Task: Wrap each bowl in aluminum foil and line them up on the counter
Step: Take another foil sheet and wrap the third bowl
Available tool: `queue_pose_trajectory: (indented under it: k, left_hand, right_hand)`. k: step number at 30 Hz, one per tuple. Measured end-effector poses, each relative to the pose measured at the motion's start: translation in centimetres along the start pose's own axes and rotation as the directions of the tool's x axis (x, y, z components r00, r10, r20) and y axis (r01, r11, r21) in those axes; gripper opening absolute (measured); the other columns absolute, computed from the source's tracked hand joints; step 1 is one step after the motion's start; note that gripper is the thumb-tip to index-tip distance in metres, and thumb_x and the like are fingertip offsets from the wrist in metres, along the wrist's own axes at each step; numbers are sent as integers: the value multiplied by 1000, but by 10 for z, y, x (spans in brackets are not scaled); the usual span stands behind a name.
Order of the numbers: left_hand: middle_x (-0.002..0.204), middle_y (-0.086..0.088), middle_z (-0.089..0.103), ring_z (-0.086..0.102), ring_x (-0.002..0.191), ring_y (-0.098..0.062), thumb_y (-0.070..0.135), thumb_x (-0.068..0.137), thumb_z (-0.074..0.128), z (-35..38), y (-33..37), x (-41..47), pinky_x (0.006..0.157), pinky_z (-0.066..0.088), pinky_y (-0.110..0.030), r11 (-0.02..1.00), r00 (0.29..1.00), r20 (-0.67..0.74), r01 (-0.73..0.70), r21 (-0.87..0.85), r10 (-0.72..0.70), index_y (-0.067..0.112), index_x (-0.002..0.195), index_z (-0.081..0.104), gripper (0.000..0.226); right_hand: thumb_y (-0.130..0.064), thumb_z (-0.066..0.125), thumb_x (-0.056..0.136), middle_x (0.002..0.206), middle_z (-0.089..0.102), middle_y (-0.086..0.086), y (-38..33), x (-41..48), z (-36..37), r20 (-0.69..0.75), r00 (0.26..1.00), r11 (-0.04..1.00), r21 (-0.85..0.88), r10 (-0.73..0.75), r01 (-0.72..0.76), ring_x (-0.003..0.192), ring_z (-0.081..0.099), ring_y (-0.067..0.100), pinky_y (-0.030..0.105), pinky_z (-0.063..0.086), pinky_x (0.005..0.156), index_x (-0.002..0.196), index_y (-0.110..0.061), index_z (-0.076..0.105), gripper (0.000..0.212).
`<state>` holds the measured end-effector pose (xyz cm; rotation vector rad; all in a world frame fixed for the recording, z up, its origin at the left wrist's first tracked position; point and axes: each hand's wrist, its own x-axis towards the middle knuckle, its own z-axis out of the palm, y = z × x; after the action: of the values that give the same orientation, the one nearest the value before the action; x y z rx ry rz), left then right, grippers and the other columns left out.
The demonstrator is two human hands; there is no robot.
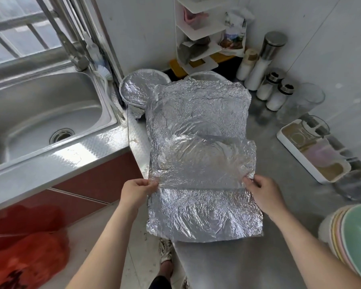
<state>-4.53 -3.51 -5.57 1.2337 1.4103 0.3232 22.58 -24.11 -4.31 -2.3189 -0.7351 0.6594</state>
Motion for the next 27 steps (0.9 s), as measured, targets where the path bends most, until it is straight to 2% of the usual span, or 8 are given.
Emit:
queue_pose_trajectory:
  k: [4, 10, 13, 16, 19, 22, 25, 27]
  left_hand:
    - [58, -6, 49, 36, 55, -16, 14, 73, 85, 1, -10, -4, 60, 32, -30, 997, 997, -5, 80, 19, -80, 14, 50, 65, 31]
    - [53, 1, 41, 35, 52, -15, 10, 75, 81, 4, -19, -30, 55, 33, -24, 989, 995, 19, 92, 117, -94, 13, 60, 52, 33]
    - [48, 8, 39, 33, 50, -12, 9, 78, 78, 6, -27, -46, 53, 31, -23, 989, 995, 87, 43, 140, -56, 12, 64, 56, 26]
    - [52, 7, 38, 32, 54, -13, 23, 76, 84, 4, -31, -58, 56, 30, -26, 993, 987, 162, 3, 116, -22, 8, 69, 60, 29]
    - [55, 0, 38, 31, 53, -14, 49, 67, 84, 0, -32, -62, 55, 27, -27, 981, 978, 206, 0, 194, -41, -2, 70, 63, 55]
    - [58, 2, 36, 32, 56, -13, 56, 59, 83, -2, -32, -76, 56, 25, -28, 967, 967, 239, 21, 254, -84, 10, 66, 53, 55]
    - [74, 8, 61, 55, 81, -13, 57, 60, 83, -2, -31, -81, 74, 46, -28, 958, 984, 177, -19, 286, -33, 21, 75, 69, 42]
    - [92, 2, 70, 60, 102, -19, 60, 65, 81, 0, -25, -81, 92, 50, -34, 880, 992, 69, -123, 458, 103, 22, 92, 75, 47]
  right_hand:
    - [-29, 57, 95, 48, 43, 1, -3, -2, 2, 21, 1000, 983, -186, 5, -1, 45, 36, 17, 30, 22, 48, 57, -13, 47, 42]
    - [-30, 55, 95, 52, 50, 7, 2, -17, -2, 10, 999, 945, -323, 47, -41, 48, 42, 22, 31, 25, 47, 60, -9, 47, 42]
    - [-30, 54, 96, 51, 49, 5, 6, -30, -7, 4, 998, 937, -345, 60, -55, 49, 43, 23, 30, 26, 47, 59, -10, 46, 43]
    - [-31, 54, 96, 52, 49, 4, 13, -44, -12, -2, 998, 926, -373, 60, -56, 51, 45, 24, 30, 26, 47, 59, -11, 43, 44]
    - [-29, 53, 97, 53, 48, 2, 16, -52, -13, 0, 999, 921, -389, 41, -37, 52, 45, 22, 30, 27, 48, 60, -12, 42, 42]
    - [-28, 51, 98, 58, 50, 1, 20, -63, -13, 9, 999, 930, -367, 41, -34, 58, 48, 25, 34, 33, 52, 66, -11, 45, 37]
    - [-27, 46, 100, 64, 48, 0, 22, -70, -11, 31, 999, 930, -366, 35, -21, 66, 50, 28, 37, 35, 57, 71, -15, 42, 32]
    - [-23, 44, 100, 67, 46, 0, 22, -73, -11, 28, 999, 933, -358, 32, -20, 68, 46, 26, 35, 31, 59, 72, -16, 36, 30]
